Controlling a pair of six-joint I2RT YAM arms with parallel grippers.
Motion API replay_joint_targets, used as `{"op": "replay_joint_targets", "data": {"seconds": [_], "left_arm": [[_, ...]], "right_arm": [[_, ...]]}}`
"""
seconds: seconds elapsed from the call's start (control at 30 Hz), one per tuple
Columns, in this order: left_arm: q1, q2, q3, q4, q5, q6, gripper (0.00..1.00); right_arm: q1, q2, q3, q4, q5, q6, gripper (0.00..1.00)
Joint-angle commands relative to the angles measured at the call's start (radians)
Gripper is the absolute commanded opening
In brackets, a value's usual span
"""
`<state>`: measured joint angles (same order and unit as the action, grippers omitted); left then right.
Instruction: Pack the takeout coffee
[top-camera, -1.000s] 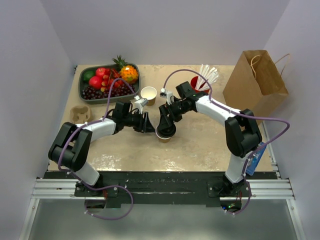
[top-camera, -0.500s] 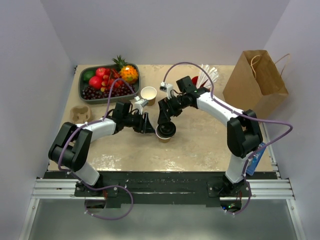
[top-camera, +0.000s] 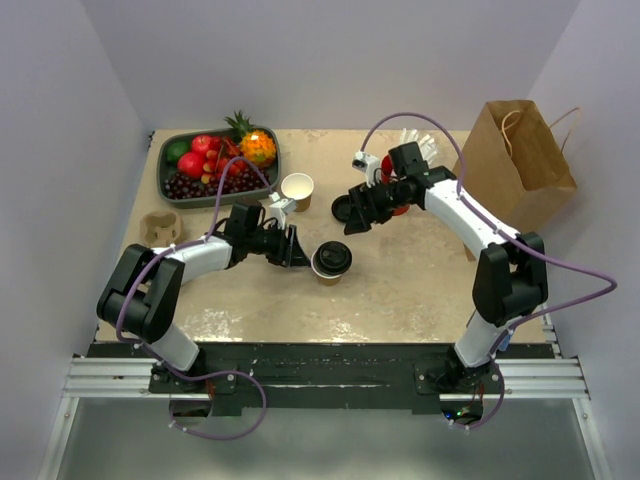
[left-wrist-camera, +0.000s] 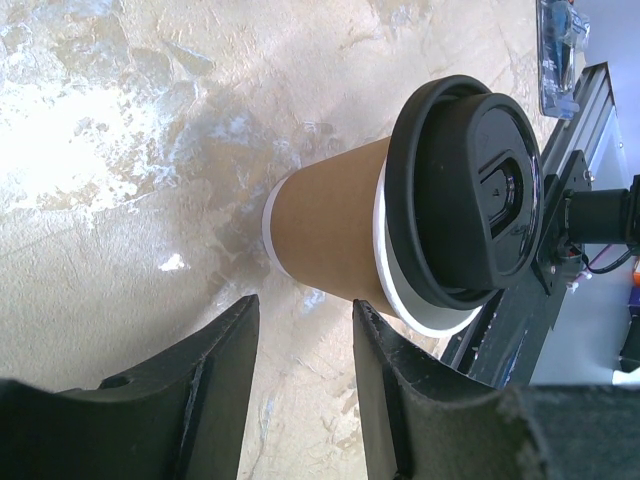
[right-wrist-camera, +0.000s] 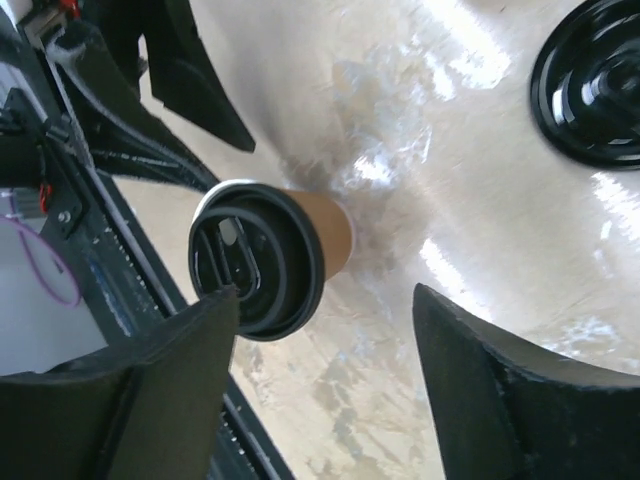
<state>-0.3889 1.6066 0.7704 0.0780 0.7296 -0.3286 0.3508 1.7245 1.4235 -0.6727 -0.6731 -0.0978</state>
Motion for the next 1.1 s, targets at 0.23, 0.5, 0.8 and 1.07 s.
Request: {"op": "replay_joint_targets", "data": {"seconds": [0.23, 0.5, 0.8, 1.07], "left_arm": [[-0.001, 0.013, 0.003, 0.031, 0.031, 0.019, 0.47], [-0.001, 0.012, -0.006, 0.043, 0.031, 0.01, 0.47], [-0.001, 0.03, 0.018, 0.048, 0.042, -0.001, 0.47], [-0.001, 0.032, 0.02, 0.048, 0.042, -0.003, 0.47]], "right_arm": [[0.017, -0.02, -0.064, -0.038, -0.098, 0.015, 0.52], [0.053, -0.002, -0.078, -0.034, -0.12, 0.029, 0.51], [0.074, 0.023, -0.069, -0.027, -0.126, 0.044, 0.51], [0.094, 0.027, -0.066, -0.016, -0.137, 0.058, 0.51]]}}
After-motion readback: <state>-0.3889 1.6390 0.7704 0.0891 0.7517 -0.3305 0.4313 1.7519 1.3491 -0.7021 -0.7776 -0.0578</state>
